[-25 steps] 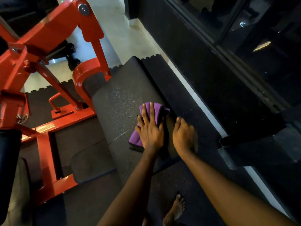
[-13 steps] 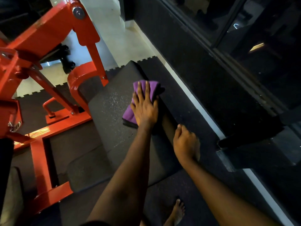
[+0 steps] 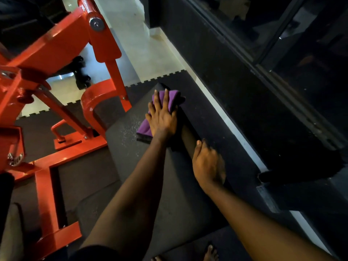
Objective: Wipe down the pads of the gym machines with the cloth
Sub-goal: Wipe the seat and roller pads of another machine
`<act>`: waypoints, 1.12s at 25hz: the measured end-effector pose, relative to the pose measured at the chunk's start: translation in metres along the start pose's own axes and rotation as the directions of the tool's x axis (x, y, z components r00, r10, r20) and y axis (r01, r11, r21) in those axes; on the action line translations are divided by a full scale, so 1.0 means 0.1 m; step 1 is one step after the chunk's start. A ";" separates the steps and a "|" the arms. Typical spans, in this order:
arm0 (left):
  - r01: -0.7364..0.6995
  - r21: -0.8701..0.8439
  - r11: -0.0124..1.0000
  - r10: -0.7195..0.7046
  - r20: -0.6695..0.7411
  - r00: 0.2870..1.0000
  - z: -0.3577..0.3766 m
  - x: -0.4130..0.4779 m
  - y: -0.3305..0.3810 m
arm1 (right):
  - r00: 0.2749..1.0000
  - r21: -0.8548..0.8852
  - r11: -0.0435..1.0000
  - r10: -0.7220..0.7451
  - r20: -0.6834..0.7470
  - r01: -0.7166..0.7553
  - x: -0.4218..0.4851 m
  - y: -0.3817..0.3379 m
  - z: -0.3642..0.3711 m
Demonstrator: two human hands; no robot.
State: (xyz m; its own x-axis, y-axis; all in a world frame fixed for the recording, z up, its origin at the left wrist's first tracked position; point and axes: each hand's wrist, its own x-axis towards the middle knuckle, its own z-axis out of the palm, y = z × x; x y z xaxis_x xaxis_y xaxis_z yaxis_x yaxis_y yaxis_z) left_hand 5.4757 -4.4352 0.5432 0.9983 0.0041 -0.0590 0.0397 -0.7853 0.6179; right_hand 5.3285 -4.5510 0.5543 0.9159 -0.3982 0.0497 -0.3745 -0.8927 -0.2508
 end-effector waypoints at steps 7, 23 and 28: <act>-0.032 -0.040 0.999 0.030 -0.048 0.998 -0.02 0.01 0.01 | 0.997 0.036 0.999 0.003 0.074 -0.006 0.03 -0.03 -0.13; 0.055 -0.057 0.997 -0.056 -0.027 0.998 -0.12 0.70 -0.20 | 0.987 0.017 0.991 -0.132 0.090 0.131 0.63 -0.48 0.09; 0.059 -0.099 0.993 -0.067 -0.078 0.995 -0.14 0.59 -0.27 | 0.987 0.035 0.988 -0.149 0.058 0.147 0.59 -0.49 0.06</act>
State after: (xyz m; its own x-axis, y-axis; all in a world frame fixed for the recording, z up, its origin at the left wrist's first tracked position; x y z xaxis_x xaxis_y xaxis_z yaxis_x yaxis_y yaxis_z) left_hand 5.5344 -4.4053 0.5346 0.9937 0.1046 -0.0391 0.1026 -0.7182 0.6883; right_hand 5.4016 -4.5291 0.5636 0.9683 -0.2478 0.0303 -0.2304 -0.9336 -0.2746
